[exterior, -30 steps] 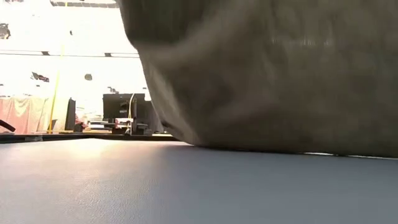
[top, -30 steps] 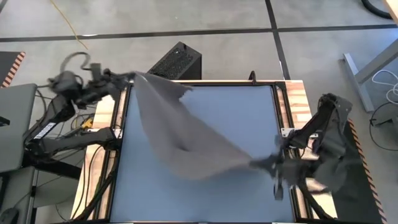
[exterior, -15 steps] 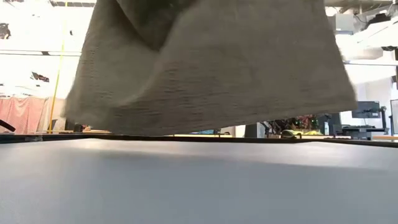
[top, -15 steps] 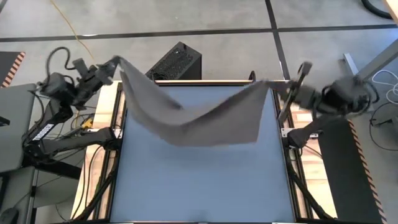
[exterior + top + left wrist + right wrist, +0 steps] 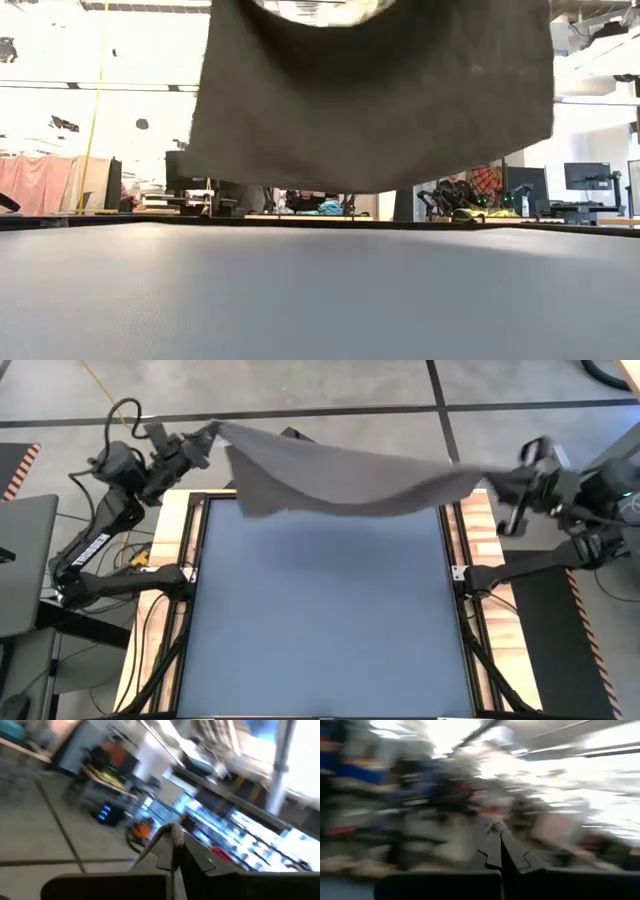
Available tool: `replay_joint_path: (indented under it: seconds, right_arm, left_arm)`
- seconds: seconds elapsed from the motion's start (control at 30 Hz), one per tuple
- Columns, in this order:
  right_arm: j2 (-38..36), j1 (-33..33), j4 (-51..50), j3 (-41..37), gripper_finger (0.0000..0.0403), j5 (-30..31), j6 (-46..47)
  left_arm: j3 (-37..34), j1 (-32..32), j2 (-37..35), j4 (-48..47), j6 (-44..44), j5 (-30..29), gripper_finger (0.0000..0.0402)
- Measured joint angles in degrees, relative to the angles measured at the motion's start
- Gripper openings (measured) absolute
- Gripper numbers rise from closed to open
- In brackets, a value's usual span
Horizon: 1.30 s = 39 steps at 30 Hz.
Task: Roll towel
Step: Roll the gray towel
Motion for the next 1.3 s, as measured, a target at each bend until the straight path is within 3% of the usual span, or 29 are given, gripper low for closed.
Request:
replay_joint_path:
  seconds: [0.1,0.23,0.33,0.43,0.57,0.67,0.77,0.93,1.07,1.3]
  right_arm:
    - [-0.3,0.1,-7.5,0.0,0.0010,-10.8,7.5]
    - [-0.3,0.1,-18.0,-2.2,0.0010,-22.4,20.4]
    - [-0.4,0.7,-21.1,-8.5,0.0010,-30.5,32.2]
    - [-0.4,4.6,-17.3,-20.5,0.0010,-35.4,43.4]
    - [1.3,14.8,1.0,-37.3,0.0010,-35.5,55.3]
    - [5.6,24.1,23.6,-45.6,0.0010,-34.7,62.1]
    - [12.7,33.4,37.5,-49.0,0.0010,-27.1,66.0]
    - [25.0,43.5,40.1,-47.9,0.0010,-15.1,70.4]
    - [31.4,44.7,40.2,-46.6,0.0010,-11.4,73.2]
    - [28.7,42.7,30.5,-46.4,0.0011,-9.4,76.7]
  left_arm:
    - [3.7,0.1,0.2,-4.9,-0.3,8.7,0.0000]
    - [6.8,0.0,-0.2,-20.1,1.7,20.4,0.0000]
    - [6.6,-1.1,-1.4,-36.6,2.6,21.7,0.0000]
    - [4.8,-4.4,-1.9,-55.9,1.5,18.5,0.0000]
    - [-0.7,-9.5,-3.3,-73.8,-4.5,12.5,0.0000]
    - [-5.4,-12.9,-5.5,-77.2,-8.6,12.4,0.0000]
    - [-9.7,-15.7,-7.3,-77.2,-10.9,13.2,0.0000]
    - [-15.4,-18.5,-8.0,-77.2,-12.7,13.5,0.0000]
    - [-17.0,-19.7,-7.6,-76.1,-12.0,10.6,0.0000]
    - [-17.0,-19.6,-7.6,-67.0,-9.2,-2.1,0.0000]
